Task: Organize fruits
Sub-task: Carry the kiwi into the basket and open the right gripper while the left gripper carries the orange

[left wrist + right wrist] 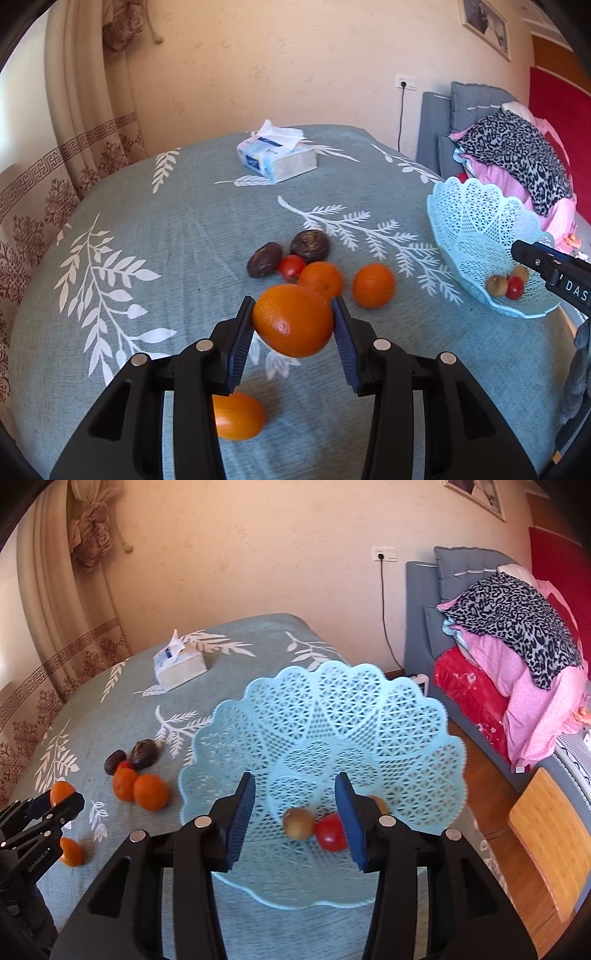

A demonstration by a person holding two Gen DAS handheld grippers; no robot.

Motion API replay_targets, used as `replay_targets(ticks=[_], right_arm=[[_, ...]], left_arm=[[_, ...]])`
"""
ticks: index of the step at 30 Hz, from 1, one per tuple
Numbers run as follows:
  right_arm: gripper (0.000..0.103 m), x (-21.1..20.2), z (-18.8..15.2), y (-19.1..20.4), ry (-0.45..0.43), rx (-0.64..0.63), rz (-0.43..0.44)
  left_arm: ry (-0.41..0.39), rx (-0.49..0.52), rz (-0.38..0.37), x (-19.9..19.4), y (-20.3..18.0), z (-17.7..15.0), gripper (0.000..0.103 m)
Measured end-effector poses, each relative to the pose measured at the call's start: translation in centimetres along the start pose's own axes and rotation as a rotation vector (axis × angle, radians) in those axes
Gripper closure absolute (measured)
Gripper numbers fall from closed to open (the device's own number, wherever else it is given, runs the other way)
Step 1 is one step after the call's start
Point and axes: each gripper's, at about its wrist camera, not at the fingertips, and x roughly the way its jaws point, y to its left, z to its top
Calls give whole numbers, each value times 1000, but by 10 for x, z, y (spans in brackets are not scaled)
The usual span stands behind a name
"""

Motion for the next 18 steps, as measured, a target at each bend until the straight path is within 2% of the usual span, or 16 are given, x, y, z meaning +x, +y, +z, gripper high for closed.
replay_targets(ticks=[9, 14, 18], right_arm=[[57, -8, -1, -23, -29, 38, -40], [57, -14, 1, -32, -48, 54, -51], [57, -16, 1, -37, -54, 64, -58]], left_arm=[[-12, 70, -56, 1, -37, 14, 61], [-26, 108, -118, 1, -64, 23, 61], [-25, 127, -205, 2, -88, 31, 61]])
